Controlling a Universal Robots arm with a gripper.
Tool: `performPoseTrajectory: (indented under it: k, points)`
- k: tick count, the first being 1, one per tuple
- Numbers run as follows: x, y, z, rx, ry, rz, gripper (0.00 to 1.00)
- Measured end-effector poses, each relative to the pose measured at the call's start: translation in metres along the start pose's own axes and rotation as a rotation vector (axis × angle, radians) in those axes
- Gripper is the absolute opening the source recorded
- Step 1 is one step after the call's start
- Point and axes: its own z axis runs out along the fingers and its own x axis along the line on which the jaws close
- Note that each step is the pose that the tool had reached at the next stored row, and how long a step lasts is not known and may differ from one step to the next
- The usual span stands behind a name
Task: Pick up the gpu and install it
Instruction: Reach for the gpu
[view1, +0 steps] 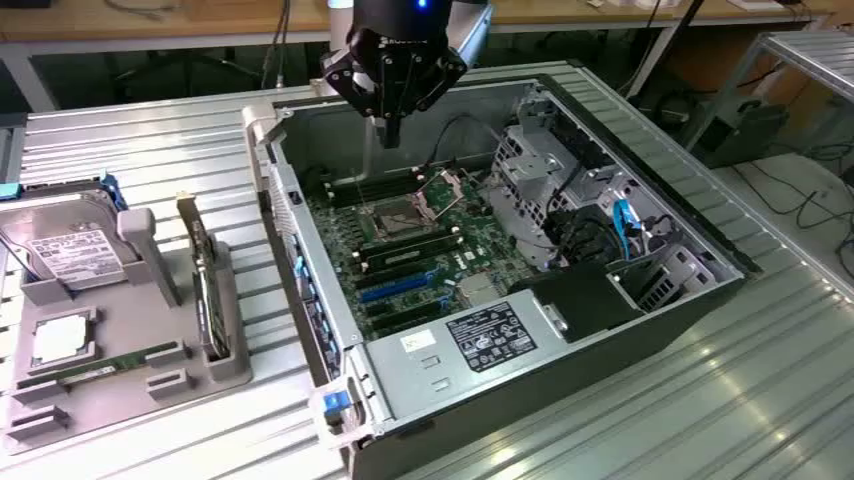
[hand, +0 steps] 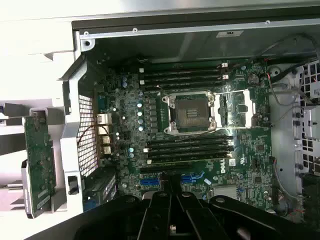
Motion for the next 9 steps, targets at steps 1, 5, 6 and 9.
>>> performPoseTrajectory:
  k: [1,5,6,9]
  points:
    - [0.0,0.0,0.0,0.0,0.0,0.0,0.11]
    - [0.0,0.0,-0.0001,0.0,0.0,0.0,0.11]
    - [0.0,0.0,-0.0001,0.0001,0.0001,0.0,0.11]
    - [0.01,-0.0014,-0.0004,0.0,0.0,0.0,0.11]
